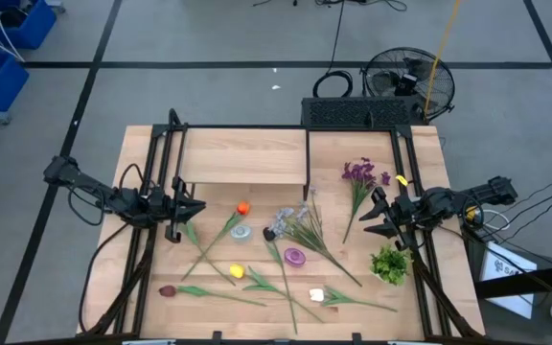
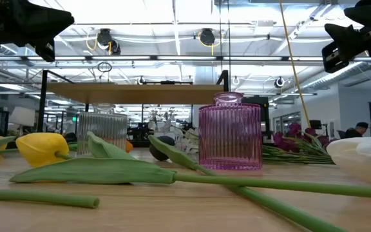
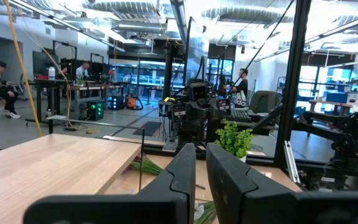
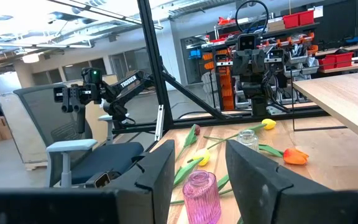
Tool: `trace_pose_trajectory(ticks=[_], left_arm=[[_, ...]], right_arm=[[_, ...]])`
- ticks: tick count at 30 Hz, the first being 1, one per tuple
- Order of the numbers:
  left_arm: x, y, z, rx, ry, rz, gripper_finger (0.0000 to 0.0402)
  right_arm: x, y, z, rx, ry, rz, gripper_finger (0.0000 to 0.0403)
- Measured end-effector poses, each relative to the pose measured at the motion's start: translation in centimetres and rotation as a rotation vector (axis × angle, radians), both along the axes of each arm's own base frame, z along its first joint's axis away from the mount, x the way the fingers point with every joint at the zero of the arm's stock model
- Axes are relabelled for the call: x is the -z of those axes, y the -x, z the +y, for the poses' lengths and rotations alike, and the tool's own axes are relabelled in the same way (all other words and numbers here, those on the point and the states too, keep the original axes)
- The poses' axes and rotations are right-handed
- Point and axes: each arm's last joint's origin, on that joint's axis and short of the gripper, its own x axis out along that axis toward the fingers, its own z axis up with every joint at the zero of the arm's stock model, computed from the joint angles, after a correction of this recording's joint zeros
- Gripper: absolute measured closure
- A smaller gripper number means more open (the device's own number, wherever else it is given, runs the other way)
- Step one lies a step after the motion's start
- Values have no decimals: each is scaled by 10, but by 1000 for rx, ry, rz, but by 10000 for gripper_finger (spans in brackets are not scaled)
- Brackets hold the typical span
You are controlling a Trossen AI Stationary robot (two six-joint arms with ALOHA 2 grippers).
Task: Pick and place flowers into a vace then onto a shelf
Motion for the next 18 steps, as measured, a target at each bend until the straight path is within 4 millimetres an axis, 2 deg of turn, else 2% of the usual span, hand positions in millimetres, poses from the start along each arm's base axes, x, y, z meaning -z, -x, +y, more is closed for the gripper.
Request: trace_pose_trajectory(ticks=[18], left_arm=[[0,0,0,0,0,0,357]], right_arm=[[-1,0,0,2,-2,-9,266]])
